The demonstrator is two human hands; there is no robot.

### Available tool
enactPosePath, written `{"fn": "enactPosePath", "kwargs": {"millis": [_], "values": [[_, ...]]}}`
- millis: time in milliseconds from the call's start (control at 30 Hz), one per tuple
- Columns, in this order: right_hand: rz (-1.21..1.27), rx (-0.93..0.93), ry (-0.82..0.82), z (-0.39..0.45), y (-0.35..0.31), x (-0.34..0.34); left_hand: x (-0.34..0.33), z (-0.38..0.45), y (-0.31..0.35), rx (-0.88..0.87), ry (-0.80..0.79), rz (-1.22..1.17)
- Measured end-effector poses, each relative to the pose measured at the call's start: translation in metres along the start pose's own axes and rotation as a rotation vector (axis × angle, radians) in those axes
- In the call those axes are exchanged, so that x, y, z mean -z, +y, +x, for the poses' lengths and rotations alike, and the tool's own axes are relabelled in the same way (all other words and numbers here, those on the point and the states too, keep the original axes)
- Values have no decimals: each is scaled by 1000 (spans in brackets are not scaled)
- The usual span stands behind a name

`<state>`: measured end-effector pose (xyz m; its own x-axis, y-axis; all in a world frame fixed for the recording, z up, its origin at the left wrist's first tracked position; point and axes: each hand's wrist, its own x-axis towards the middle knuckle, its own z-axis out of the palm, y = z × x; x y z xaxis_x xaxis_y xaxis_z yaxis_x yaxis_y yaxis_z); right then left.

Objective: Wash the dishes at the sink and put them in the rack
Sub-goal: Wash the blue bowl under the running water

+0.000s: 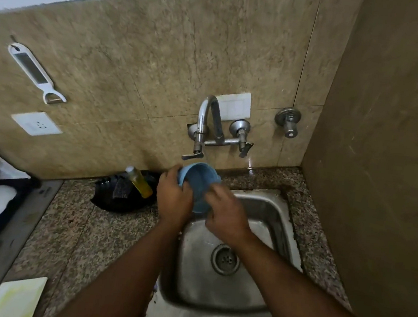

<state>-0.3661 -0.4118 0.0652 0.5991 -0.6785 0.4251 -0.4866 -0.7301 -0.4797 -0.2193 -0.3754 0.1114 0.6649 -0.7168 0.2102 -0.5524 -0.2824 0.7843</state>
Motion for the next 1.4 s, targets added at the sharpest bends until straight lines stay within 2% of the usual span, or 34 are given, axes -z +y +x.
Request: {"fn": "enactPosePath", "kwargs": {"millis": [67, 133, 200, 233, 300, 333, 433, 500, 533, 600, 667, 733, 767, 833, 900, 1000, 1067, 1200, 1300, 1400], "values": [[-135, 178, -260, -1, 3, -2, 0, 2, 8, 47, 7, 6], [-228, 210, -395, 5, 14, -2, 3, 7, 14, 76, -87, 75], [-244, 231, -403, 12, 32, 1, 7, 20, 15, 212, -261, 63], [-238, 247, -386, 15, 44, 4, 9, 26, 10, 325, -300, -30], [-247, 222, -409, 22, 52, 11, 10, 24, 2, 567, -291, -315], [-244, 203, -406, 25, 47, 13, 7, 17, 0, 615, -284, -449], [-76, 141, -317, 21, 20, 3, -13, -19, -5, 523, -178, -654], [28, 154, -251, 9, 14, -7, -20, -27, -8, 428, -17, -586], [-16, 184, -284, 4, 15, -6, -22, -26, -15, 416, 17, -544], [-229, 302, -429, 3, 29, 1, -18, -29, -20, 469, -25, -504], [-477, 444, -570, 15, 44, 15, -11, -31, -19, 587, -168, -475], [-609, 556, -611, 28, 59, 24, -5, -27, -14, 686, -334, -459], [-645, 575, -633, 33, 64, 26, -5, -22, -13, 682, -367, -444], [-676, 545, -622, 40, 66, 20, -5, -12, -7, 603, -304, -411], [-619, 430, -586, 40, 56, 8, -10, -4, 0, 555, -149, -352], [-267, 116, -512, 35, 44, -10, -16, -4, 16, 642, 66, -367], [-158, 29, -450, 33, 39, -16, -16, 0, 19, 649, 116, -357], [-216, 70, -315, 42, 32, -11, -22, 6, 20, 575, 64, -386], [-202, 93, -365, 45, 29, -7, -27, -3, 21, 439, 86, -433], [-308, 370, -352, 37, 56, -8, -23, -1, 7, 438, 44, -437]]}}
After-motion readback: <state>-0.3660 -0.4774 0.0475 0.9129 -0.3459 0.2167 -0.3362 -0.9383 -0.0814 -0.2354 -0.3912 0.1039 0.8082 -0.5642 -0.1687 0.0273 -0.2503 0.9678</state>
